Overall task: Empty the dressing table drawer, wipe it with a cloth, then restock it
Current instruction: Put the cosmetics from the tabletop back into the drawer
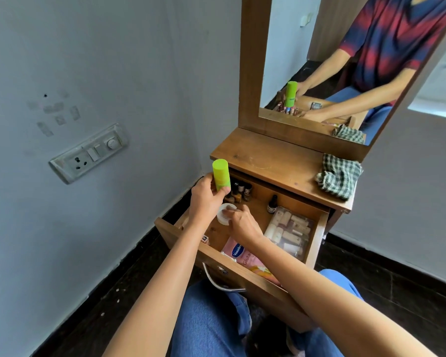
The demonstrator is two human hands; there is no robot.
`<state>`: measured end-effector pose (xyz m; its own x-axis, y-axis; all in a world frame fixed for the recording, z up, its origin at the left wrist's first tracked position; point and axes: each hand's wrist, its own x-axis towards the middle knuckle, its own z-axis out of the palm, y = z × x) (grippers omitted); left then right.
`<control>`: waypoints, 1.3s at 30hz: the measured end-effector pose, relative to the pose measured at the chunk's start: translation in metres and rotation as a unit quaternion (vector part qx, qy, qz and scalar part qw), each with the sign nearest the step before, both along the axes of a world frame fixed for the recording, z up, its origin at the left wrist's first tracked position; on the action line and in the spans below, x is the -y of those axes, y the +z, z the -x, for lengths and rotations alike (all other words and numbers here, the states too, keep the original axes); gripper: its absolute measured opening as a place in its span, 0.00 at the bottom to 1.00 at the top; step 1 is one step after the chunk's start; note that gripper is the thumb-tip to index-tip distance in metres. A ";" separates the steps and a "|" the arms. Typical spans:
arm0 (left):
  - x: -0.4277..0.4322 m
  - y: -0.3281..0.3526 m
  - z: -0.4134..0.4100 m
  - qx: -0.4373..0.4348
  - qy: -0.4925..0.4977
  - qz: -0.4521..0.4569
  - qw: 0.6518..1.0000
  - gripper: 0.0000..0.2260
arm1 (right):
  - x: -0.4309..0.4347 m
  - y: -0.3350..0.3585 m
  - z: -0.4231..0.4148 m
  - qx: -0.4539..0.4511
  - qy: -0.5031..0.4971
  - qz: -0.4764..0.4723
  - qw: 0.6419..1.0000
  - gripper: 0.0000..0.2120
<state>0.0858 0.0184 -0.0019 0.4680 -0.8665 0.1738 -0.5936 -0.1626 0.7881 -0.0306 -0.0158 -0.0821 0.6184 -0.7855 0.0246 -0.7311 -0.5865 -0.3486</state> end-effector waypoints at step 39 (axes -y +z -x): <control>0.056 -0.045 0.075 0.133 -0.129 -0.140 0.973 0.19 | 0.018 0.012 0.083 0.164 -0.278 -0.051 0.945 0.10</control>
